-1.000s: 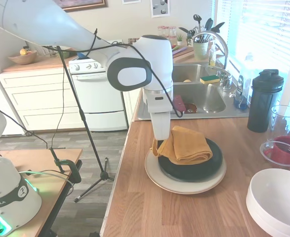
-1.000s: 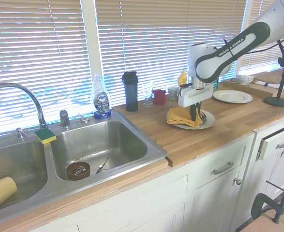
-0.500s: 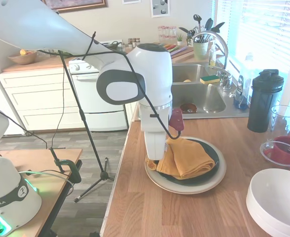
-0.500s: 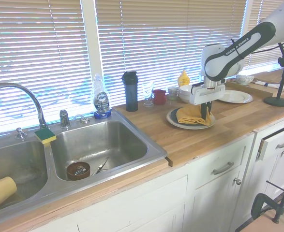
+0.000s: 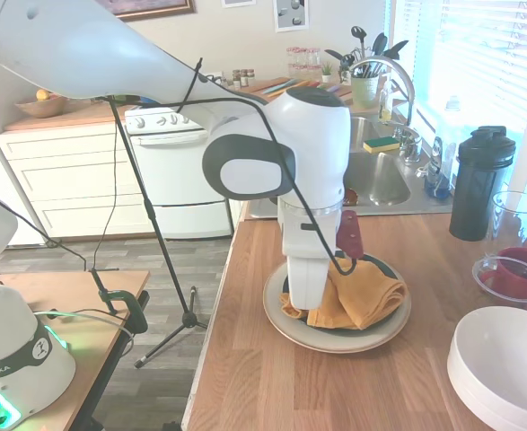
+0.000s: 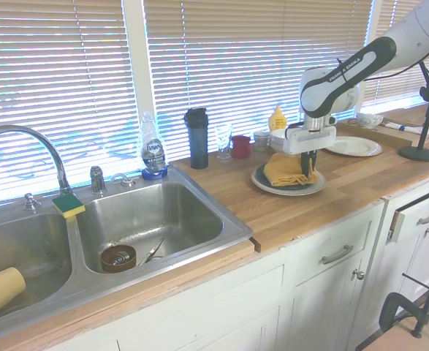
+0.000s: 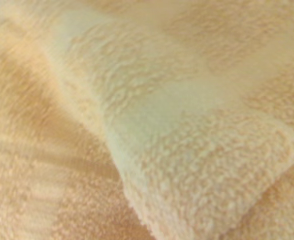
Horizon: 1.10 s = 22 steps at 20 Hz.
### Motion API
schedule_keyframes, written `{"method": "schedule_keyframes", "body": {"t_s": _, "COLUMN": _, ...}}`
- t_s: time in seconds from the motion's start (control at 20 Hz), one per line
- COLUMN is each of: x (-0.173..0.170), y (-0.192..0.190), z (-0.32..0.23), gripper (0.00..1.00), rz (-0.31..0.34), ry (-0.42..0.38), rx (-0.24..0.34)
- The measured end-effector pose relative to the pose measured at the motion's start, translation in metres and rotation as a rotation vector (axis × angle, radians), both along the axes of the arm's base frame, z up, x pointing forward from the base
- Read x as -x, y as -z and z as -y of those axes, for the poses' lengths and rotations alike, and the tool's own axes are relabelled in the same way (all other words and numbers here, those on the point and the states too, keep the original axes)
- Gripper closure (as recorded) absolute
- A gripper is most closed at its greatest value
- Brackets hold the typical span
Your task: Wipe the blue plate in counterclockwise motion
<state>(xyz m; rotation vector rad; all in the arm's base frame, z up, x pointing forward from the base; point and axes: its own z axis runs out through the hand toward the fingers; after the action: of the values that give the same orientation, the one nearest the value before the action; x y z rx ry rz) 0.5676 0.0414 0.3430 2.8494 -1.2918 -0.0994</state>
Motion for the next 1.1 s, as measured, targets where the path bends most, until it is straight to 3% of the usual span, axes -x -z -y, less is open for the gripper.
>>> {"method": "schedule_keyframes", "body": {"t_s": 0.5, "x": -0.038, "y": -0.022, "z": -0.050, "gripper": 1.00, "rz": -0.006, "ry": -0.055, "rx": 0.012}}
{"method": "schedule_keyframes", "body": {"t_s": 1.1, "x": -0.013, "y": -0.035, "z": -0.110, "gripper": 1.00, "rz": 0.041, "ry": -0.128, "rx": 0.058}}
